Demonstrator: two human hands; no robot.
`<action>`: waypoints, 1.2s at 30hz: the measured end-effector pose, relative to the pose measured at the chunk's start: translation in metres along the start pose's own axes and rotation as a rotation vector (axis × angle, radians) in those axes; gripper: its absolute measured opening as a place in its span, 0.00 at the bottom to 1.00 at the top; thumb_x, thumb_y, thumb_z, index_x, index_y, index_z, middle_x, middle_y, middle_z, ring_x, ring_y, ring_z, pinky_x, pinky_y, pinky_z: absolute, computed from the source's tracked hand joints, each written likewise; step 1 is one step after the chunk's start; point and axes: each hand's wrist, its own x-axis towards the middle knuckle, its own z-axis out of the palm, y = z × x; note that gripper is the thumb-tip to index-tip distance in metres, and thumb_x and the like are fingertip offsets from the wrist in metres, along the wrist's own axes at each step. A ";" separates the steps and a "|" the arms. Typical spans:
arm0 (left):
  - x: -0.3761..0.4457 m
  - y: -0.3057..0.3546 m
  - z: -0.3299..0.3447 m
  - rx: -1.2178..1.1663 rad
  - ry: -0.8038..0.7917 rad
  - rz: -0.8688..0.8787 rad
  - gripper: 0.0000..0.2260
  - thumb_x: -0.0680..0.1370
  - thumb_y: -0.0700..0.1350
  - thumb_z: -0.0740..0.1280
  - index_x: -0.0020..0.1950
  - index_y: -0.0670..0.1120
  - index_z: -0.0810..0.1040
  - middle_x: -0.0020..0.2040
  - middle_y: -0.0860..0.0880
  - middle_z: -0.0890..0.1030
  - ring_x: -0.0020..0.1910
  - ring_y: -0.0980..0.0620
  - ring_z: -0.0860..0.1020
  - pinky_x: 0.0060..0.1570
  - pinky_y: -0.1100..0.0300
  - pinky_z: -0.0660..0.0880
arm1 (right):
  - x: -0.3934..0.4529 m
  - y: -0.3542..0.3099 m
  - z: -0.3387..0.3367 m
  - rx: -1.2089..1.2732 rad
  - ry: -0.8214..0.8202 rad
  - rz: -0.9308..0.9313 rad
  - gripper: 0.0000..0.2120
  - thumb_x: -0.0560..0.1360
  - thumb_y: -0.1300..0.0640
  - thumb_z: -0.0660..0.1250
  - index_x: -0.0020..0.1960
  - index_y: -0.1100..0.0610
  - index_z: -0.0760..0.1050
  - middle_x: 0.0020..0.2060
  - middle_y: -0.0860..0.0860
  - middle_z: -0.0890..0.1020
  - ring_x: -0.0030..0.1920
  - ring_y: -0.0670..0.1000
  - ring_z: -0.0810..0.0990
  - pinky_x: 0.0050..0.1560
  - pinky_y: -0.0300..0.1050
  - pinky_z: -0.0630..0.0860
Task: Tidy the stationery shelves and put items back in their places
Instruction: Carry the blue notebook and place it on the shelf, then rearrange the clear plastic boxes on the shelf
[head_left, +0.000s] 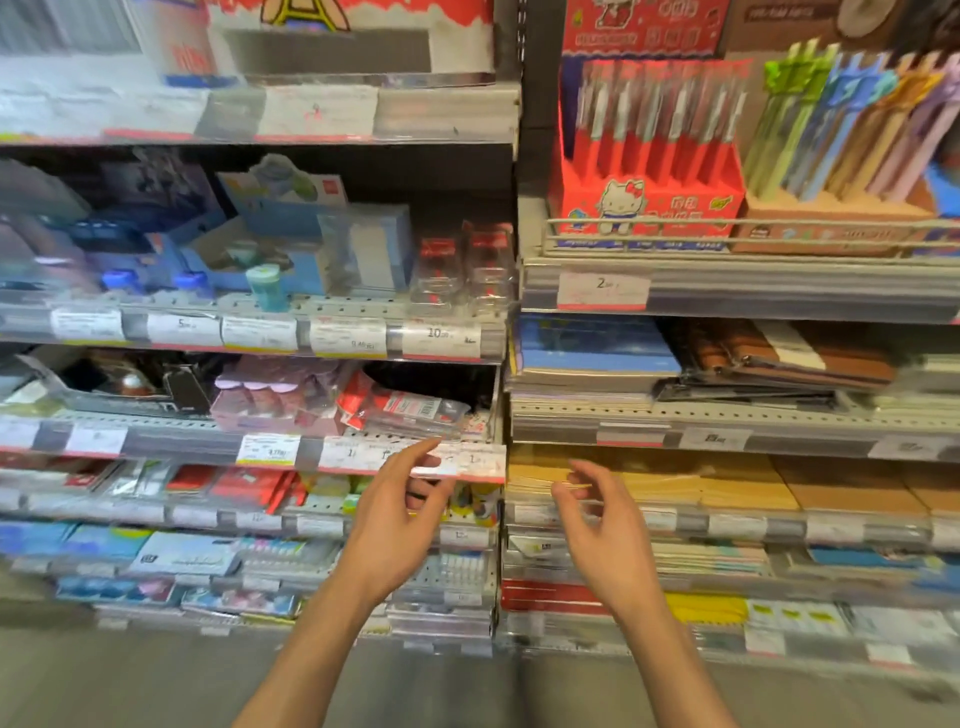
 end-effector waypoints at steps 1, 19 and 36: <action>0.000 -0.010 -0.007 -0.020 -0.007 -0.017 0.18 0.78 0.50 0.68 0.68 0.58 0.71 0.56 0.59 0.78 0.47 0.60 0.78 0.47 0.61 0.78 | -0.006 -0.002 0.010 -0.002 0.011 0.020 0.16 0.78 0.45 0.65 0.64 0.46 0.73 0.56 0.39 0.77 0.55 0.40 0.77 0.56 0.45 0.77; 0.055 -0.107 -0.148 -0.130 -0.112 0.011 0.13 0.79 0.48 0.67 0.63 0.58 0.74 0.50 0.58 0.81 0.44 0.59 0.79 0.46 0.64 0.77 | -0.026 -0.094 0.139 -0.103 0.131 0.125 0.10 0.78 0.47 0.67 0.59 0.45 0.75 0.51 0.41 0.81 0.49 0.39 0.80 0.46 0.38 0.77; 0.138 -0.106 -0.110 0.669 -0.164 0.617 0.17 0.76 0.54 0.63 0.64 0.52 0.76 0.62 0.54 0.77 0.59 0.51 0.73 0.57 0.56 0.68 | 0.100 -0.089 0.130 -0.581 -0.217 -0.256 0.21 0.77 0.48 0.66 0.68 0.51 0.72 0.63 0.46 0.77 0.67 0.47 0.71 0.66 0.39 0.65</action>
